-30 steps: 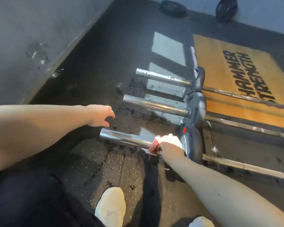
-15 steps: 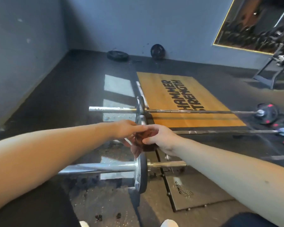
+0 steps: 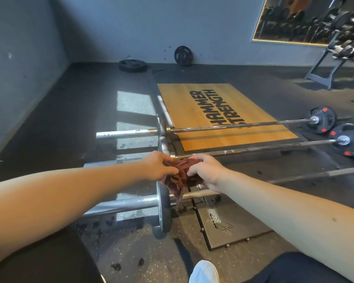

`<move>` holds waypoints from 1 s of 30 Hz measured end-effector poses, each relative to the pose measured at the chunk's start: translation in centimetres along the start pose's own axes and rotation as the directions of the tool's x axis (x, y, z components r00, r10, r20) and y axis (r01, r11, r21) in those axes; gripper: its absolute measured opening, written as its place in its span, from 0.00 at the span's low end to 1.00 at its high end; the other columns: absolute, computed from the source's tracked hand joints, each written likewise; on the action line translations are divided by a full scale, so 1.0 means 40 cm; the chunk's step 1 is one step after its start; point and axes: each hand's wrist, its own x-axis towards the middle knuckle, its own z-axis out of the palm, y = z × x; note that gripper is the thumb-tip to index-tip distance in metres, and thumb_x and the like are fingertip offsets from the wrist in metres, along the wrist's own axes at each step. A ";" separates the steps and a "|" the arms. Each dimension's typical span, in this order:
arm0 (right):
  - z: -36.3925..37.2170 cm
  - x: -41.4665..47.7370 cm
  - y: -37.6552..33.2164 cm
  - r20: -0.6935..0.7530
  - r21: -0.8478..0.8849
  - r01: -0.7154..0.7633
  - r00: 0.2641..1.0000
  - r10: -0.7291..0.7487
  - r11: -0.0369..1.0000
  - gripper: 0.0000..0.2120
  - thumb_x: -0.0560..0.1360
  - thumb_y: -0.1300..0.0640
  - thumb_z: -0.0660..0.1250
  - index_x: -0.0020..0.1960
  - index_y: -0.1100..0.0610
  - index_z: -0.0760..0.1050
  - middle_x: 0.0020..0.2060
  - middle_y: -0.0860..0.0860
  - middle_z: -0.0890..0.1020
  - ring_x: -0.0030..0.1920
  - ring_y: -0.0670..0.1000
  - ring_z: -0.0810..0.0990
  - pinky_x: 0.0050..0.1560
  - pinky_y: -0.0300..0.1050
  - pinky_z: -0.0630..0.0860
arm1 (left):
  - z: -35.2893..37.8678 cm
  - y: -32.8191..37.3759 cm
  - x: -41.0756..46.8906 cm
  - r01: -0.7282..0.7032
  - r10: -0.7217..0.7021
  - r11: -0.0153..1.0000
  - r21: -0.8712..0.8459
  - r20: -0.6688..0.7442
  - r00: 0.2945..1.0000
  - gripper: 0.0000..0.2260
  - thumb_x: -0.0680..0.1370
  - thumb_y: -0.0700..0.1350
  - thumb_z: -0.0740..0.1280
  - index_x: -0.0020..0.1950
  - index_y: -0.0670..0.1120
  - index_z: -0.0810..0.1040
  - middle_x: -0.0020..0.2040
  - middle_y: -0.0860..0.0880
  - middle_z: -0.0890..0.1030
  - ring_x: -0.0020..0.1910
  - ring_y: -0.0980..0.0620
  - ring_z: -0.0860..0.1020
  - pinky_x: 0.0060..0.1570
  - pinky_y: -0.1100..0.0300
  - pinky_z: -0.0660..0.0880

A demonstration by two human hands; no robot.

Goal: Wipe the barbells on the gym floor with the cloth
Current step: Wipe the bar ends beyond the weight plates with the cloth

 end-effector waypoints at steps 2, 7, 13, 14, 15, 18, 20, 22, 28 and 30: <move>-0.015 0.004 0.010 -0.025 0.052 -0.003 1.000 0.005 0.999 0.17 0.73 0.72 0.68 0.57 0.55 0.78 0.53 0.59 0.83 0.55 0.59 0.82 0.58 0.57 0.82 | 0.003 0.001 0.009 0.021 -0.019 0.999 0.045 -0.043 0.999 0.12 0.78 0.55 0.72 0.58 0.51 0.84 0.47 0.51 0.82 0.39 0.58 0.77 0.35 0.67 0.70; -0.024 0.020 0.040 -0.067 0.091 -0.025 0.997 0.031 0.996 0.14 0.75 0.70 0.70 0.57 0.56 0.81 0.51 0.57 0.86 0.53 0.58 0.84 0.55 0.55 0.83 | 0.021 -0.004 0.021 0.094 -0.092 0.995 0.026 -0.055 0.994 0.13 0.75 0.54 0.75 0.45 0.48 0.75 0.42 0.49 0.79 0.38 0.53 0.76 0.35 0.63 0.70; -0.021 0.034 0.041 -0.028 0.221 -0.045 0.998 0.052 0.974 0.14 0.76 0.70 0.67 0.58 0.56 0.80 0.53 0.59 0.85 0.56 0.59 0.83 0.61 0.59 0.80 | 0.021 0.002 0.038 0.104 -0.103 0.995 0.005 -0.060 0.993 0.14 0.75 0.51 0.75 0.45 0.48 0.72 0.44 0.47 0.79 0.42 0.50 0.77 0.38 0.60 0.72; -0.021 0.035 0.043 -0.026 0.238 -0.046 0.998 0.053 0.970 0.14 0.76 0.68 0.68 0.59 0.55 0.79 0.54 0.58 0.84 0.56 0.59 0.83 0.61 0.58 0.80 | 0.023 -0.001 0.041 0.111 -0.111 0.994 0.006 -0.061 0.992 0.14 0.75 0.51 0.75 0.45 0.48 0.72 0.45 0.47 0.79 0.42 0.51 0.77 0.38 0.61 0.72; -0.020 0.039 0.046 -0.028 0.248 -0.045 0.998 0.054 0.968 0.14 0.76 0.66 0.70 0.59 0.54 0.79 0.54 0.57 0.85 0.56 0.57 0.83 0.61 0.57 0.80 | 0.025 -0.004 0.043 0.121 -0.121 0.993 0.004 -0.063 0.991 0.13 0.75 0.51 0.75 0.46 0.48 0.72 0.46 0.48 0.80 0.42 0.51 0.77 0.38 0.61 0.72; -0.021 0.043 0.048 -0.075 0.214 -0.037 0.996 0.054 0.976 0.09 0.77 0.58 0.74 0.57 0.54 0.80 0.51 0.54 0.86 0.55 0.55 0.83 0.61 0.56 0.80 | 0.025 -0.009 0.049 0.130 -0.130 0.992 -0.004 -0.065 0.989 0.14 0.74 0.53 0.76 0.50 0.49 0.74 0.49 0.48 0.81 0.46 0.51 0.80 0.40 0.61 0.74; -0.023 0.039 0.042 -0.107 0.192 -0.036 0.993 0.057 0.981 0.07 0.78 0.58 0.73 0.56 0.55 0.80 0.51 0.55 0.85 0.53 0.55 0.84 0.59 0.55 0.81 | 0.024 -0.012 0.050 0.119 -0.119 0.993 -0.015 -0.051 0.992 0.15 0.74 0.54 0.77 0.51 0.49 0.74 0.50 0.48 0.82 0.47 0.52 0.80 0.40 0.62 0.74; -0.025 0.035 0.034 -0.121 0.184 -0.035 0.991 0.058 0.982 0.06 0.79 0.60 0.72 0.56 0.57 0.80 0.51 0.56 0.85 0.53 0.56 0.84 0.55 0.54 0.83 | 0.021 -0.007 0.045 0.100 -0.101 0.995 -0.024 -0.046 0.994 0.18 0.73 0.55 0.77 0.55 0.49 0.75 0.50 0.50 0.81 0.46 0.54 0.79 0.39 0.63 0.74; -0.035 0.035 0.033 -0.202 0.128 -0.021 0.978 0.047 0.992 0.04 0.81 0.63 0.68 0.52 0.56 0.79 0.52 0.58 0.84 0.54 0.58 0.84 0.54 0.56 0.84 | 0.006 -0.017 0.039 0.083 -0.066 0.985 -0.148 0.117 0.991 0.33 0.69 0.73 0.68 0.68 0.55 0.78 0.59 0.51 0.83 0.58 0.50 0.81 0.64 0.50 0.76; -0.029 0.036 0.031 -0.224 0.129 -0.010 0.974 0.039 0.992 0.06 0.80 0.66 0.67 0.52 0.56 0.79 0.52 0.59 0.83 0.54 0.60 0.83 0.56 0.57 0.83 | 0.005 -0.027 0.027 0.133 -0.095 0.960 -0.245 0.162 0.982 0.31 0.74 0.75 0.60 0.66 0.54 0.79 0.59 0.50 0.84 0.60 0.48 0.81 0.66 0.46 0.76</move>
